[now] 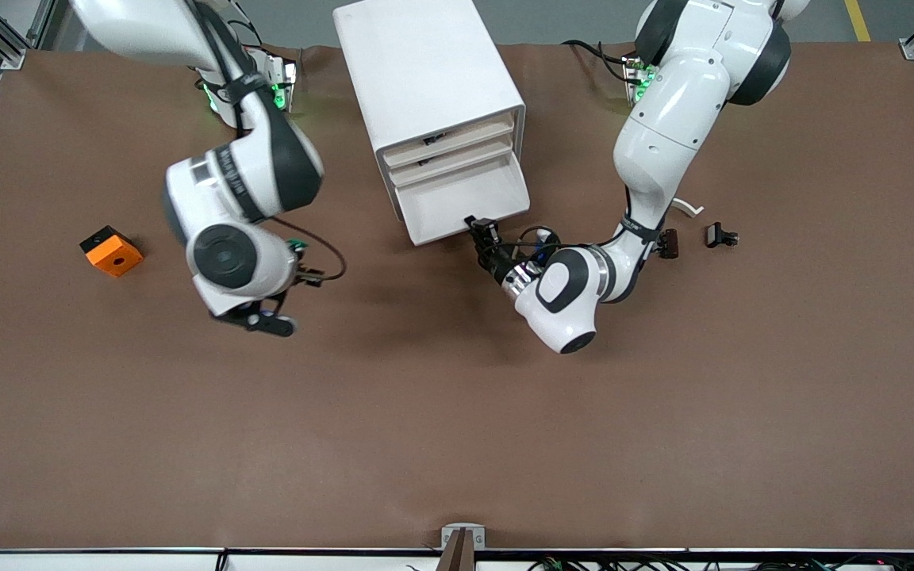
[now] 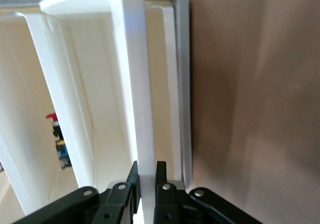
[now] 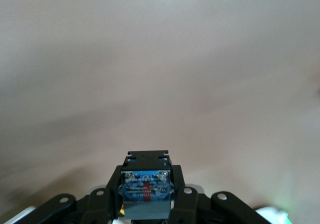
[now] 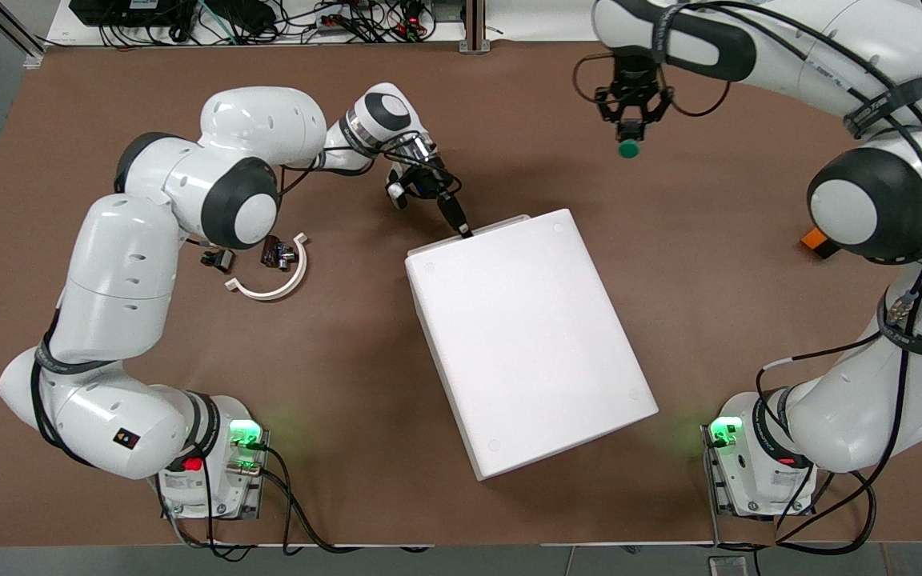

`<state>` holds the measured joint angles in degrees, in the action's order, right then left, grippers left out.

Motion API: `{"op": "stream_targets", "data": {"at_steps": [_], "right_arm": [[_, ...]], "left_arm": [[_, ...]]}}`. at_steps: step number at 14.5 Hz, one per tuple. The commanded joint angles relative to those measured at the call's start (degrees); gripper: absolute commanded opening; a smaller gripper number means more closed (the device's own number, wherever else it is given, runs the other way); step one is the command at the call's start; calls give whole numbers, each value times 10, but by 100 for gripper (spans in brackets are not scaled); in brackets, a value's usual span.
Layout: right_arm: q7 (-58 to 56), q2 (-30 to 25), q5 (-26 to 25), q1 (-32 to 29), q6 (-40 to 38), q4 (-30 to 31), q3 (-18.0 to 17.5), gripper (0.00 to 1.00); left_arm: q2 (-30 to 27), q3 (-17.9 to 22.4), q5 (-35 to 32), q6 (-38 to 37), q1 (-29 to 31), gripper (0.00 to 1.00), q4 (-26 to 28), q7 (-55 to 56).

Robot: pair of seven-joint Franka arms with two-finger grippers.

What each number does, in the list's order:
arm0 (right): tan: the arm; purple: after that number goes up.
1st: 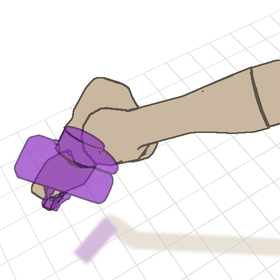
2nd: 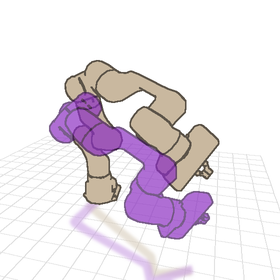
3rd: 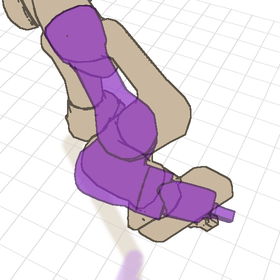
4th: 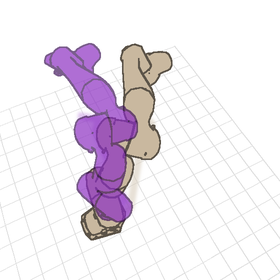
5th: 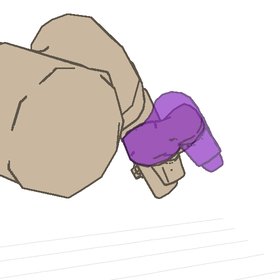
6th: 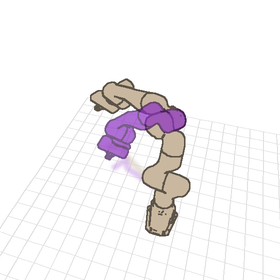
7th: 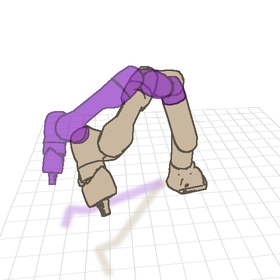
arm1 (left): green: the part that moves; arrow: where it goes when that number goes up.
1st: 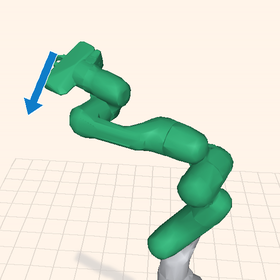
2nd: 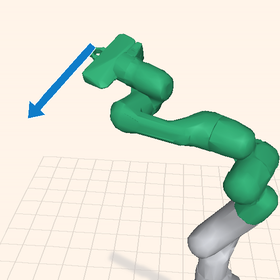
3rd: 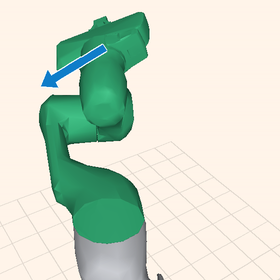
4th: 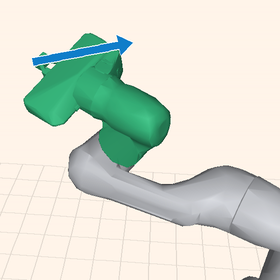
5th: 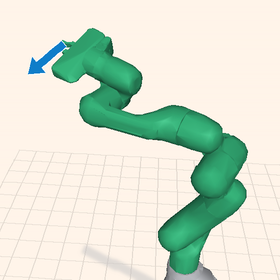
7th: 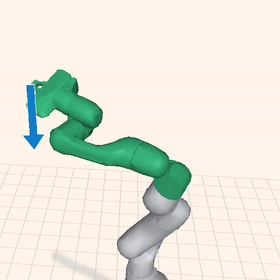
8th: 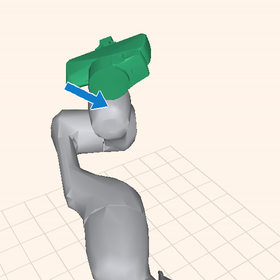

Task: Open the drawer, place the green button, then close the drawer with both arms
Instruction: 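Pull the drawer open with the left gripper while the right gripper lifts the button, then lower the button into the drawer with the right gripper while the left gripper withdraws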

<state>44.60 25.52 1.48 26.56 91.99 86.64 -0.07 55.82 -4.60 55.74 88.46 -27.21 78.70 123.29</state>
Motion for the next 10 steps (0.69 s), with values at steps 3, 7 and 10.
{"op": "stream_targets", "data": {"at_steps": [3, 7, 10], "right_arm": [[232, 0, 85, 81, -2, -13, 6, 17], [398, 7, 97, 150, 34, -9, 7, 15], [478, 34, 98, 183, 83, -6, 6, 14]], "left_arm": [[2, 7, 7, 22, 19, 22, -24, -34], [-4, 7, 5, 19, 45, 100, -39, -57], [-15, 6, 2, 18, 62, 100, -49, -57]]}}
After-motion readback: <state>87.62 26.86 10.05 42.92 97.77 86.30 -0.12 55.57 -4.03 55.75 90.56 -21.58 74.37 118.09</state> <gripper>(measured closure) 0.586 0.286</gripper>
